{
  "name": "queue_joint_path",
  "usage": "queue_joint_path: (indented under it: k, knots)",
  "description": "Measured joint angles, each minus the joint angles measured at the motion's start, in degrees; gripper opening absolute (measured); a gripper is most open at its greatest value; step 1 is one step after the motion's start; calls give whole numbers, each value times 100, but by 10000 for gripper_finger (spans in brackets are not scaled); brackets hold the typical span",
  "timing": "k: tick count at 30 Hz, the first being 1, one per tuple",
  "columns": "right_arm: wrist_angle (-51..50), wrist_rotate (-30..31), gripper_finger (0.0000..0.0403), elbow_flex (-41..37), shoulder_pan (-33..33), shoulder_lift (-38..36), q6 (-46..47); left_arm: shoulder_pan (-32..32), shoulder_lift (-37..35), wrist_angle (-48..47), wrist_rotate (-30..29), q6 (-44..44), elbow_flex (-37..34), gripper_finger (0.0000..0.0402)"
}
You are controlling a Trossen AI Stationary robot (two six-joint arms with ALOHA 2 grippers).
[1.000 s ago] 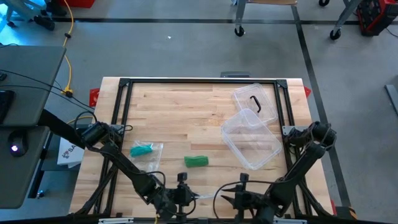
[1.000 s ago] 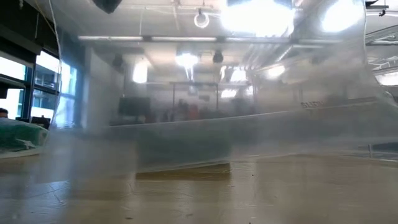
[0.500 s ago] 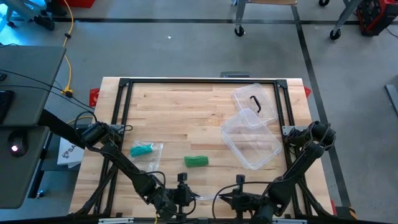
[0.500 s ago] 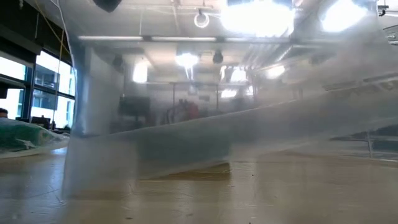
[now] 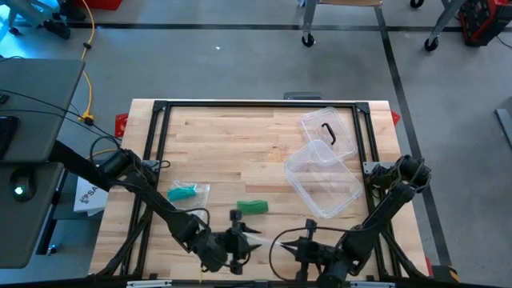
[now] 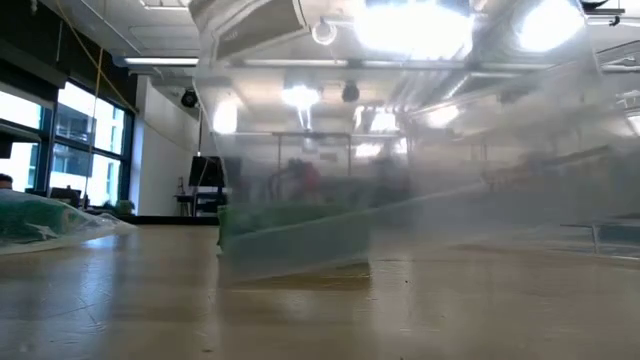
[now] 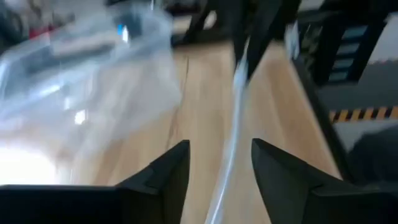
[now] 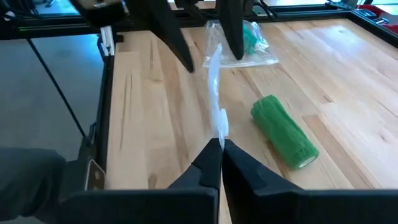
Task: Roll bandage
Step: Open the transparent zip bag
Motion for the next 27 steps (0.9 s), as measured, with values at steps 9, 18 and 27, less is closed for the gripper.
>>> queue_joint_path:
  k: [9,18,27]
  knots:
    - [256,-9,0,2,-11,0,-338,303,707,2396,303,2145,1,162]
    - [253,-24,0,2,-9,0,-344,490,797,2695,1109,2044,4,101]
    - [253,-46,0,2,-7,0,-345,503,797,2661,1112,2103,4,60]
